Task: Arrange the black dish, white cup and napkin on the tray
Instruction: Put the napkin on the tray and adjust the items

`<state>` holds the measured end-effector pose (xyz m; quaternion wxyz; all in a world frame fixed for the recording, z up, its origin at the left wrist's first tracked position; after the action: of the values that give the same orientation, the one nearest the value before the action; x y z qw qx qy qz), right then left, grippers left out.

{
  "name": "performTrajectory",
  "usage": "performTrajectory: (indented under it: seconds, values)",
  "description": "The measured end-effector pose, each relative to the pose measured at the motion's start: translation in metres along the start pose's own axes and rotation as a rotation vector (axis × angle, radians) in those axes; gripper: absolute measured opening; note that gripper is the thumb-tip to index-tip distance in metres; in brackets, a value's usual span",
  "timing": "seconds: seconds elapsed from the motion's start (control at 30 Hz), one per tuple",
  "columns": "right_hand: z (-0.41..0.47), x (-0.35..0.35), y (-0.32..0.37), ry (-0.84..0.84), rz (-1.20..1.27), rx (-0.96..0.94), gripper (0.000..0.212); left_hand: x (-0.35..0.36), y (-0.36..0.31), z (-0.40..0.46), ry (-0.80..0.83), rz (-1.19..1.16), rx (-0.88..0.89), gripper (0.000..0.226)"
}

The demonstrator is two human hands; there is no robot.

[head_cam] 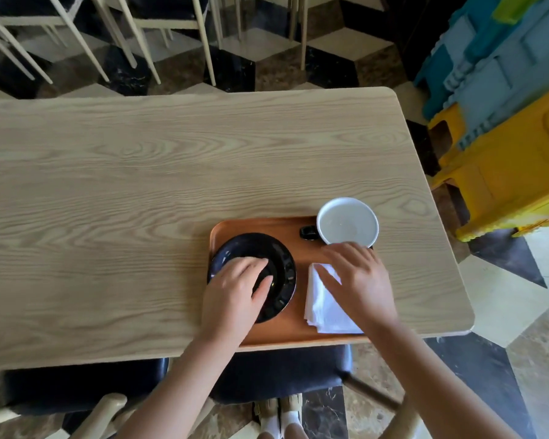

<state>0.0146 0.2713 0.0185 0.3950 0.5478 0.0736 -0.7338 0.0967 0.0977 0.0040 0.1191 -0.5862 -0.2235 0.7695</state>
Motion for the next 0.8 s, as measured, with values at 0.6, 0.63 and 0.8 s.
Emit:
performTrajectory:
  seconds: [0.6, 0.63, 0.8]
  values:
    - [0.036, -0.003, -0.113, 0.231, 0.222, 0.684, 0.019, 0.07, -0.035, 0.111, 0.312, -0.296, -0.439, 0.024]
    - [0.036, -0.003, -0.113, 0.224, 0.237, 0.696, 0.019, 0.071, -0.035, 0.111, 0.315, -0.309, -0.449, 0.021]
    - [0.034, -0.002, -0.108, 0.231, 0.3, 0.747, 0.017, 0.067, -0.028, 0.106, 0.314, -0.324, -0.465, 0.008]
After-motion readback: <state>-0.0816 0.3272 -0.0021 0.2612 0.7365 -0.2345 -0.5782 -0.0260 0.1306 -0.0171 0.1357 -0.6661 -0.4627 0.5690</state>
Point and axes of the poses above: each hand's wrist, its own z-axis towards the middle knuckle, its own x-axis out of the palm, y = z × x, the point moved 4 cm from there along z, towards the middle knuckle
